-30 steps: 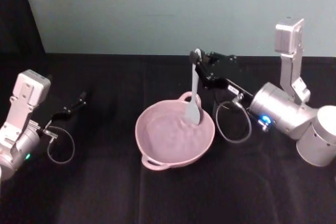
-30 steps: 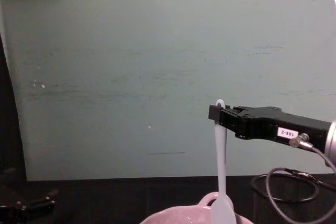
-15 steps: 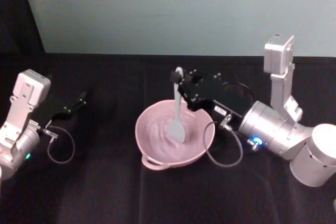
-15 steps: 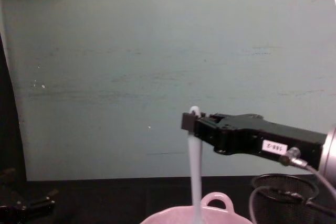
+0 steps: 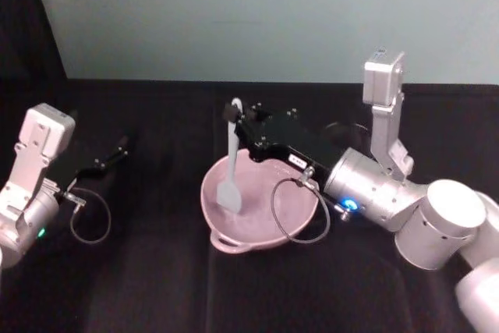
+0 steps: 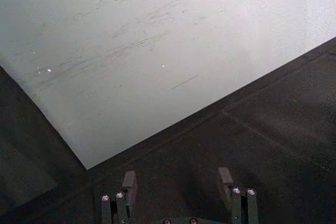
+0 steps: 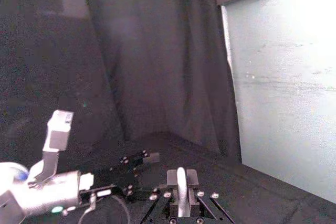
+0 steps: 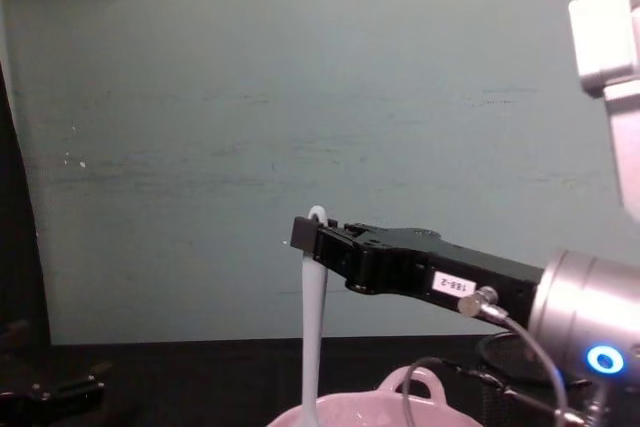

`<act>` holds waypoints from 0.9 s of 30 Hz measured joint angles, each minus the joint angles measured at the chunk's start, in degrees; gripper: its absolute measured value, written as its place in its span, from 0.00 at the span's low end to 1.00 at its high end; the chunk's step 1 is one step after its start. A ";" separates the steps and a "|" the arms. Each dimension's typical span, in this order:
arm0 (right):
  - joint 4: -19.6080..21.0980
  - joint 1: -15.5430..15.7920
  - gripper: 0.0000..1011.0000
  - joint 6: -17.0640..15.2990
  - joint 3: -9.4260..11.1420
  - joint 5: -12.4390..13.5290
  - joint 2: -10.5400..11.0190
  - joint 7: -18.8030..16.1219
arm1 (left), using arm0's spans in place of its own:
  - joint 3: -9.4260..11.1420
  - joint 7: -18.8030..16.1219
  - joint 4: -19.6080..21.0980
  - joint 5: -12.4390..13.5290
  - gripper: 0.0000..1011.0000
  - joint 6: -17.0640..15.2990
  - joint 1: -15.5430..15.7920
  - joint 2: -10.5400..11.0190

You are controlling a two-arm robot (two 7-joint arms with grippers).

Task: Use the one hand to pick up the spoon and stir the clear water in the bowl.

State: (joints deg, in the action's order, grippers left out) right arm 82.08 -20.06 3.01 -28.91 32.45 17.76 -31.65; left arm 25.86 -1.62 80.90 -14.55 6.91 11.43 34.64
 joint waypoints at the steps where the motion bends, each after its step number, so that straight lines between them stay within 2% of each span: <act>1: -0.93 -0.41 0.11 0.18 0.00 0.22 -0.40 -0.16 | 0.00 0.00 0.00 0.00 1.00 0.00 0.00 0.00; 6: -5.64 -2.82 0.11 1.34 0.42 0.79 -2.00 -0.34 | 0.00 0.00 0.00 0.00 1.00 0.00 0.00 0.00; 13: -7.29 -3.74 0.11 2.10 1.66 -0.05 -1.77 1.03 | 0.00 0.00 0.00 0.00 1.00 0.00 0.00 0.00; 20: -4.99 -2.36 0.11 1.97 3.56 -1.42 0.43 3.14 | 0.00 0.00 0.00 0.00 1.00 0.00 0.00 0.00; 27: 1.08 1.13 0.11 0.09 4.42 -3.06 3.57 4.25 | 0.00 0.00 0.00 0.00 1.00 0.00 0.00 0.00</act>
State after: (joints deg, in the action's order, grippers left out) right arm 83.16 -18.93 3.10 -24.49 29.39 21.33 -27.40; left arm 25.86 -1.62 80.90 -14.55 6.91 11.43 34.65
